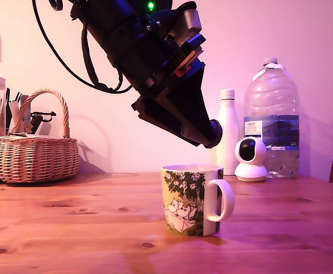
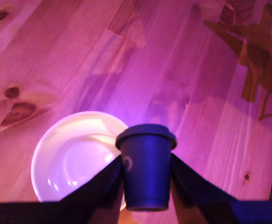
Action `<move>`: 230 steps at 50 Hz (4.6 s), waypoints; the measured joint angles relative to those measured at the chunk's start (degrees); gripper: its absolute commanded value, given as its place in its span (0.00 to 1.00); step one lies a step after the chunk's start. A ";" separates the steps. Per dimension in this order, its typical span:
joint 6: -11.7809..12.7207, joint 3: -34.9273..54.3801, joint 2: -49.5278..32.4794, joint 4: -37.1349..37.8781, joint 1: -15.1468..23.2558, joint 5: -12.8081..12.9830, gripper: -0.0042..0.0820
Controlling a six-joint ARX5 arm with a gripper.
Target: Pick up the coffee capsules from the table one by one and drop them inside the nearest coffee cup
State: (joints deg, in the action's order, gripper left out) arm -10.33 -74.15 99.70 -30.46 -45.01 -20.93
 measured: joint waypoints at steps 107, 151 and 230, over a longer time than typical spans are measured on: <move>-6.38 1.20 3.78 3.41 5.77 0.96 0.30; -6.40 -0.96 5.84 2.10 3.85 1.42 0.30; -4.61 12.81 -16.31 11.85 13.42 0.48 0.02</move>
State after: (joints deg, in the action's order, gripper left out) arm -14.94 -61.34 83.40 -18.61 -31.59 -20.45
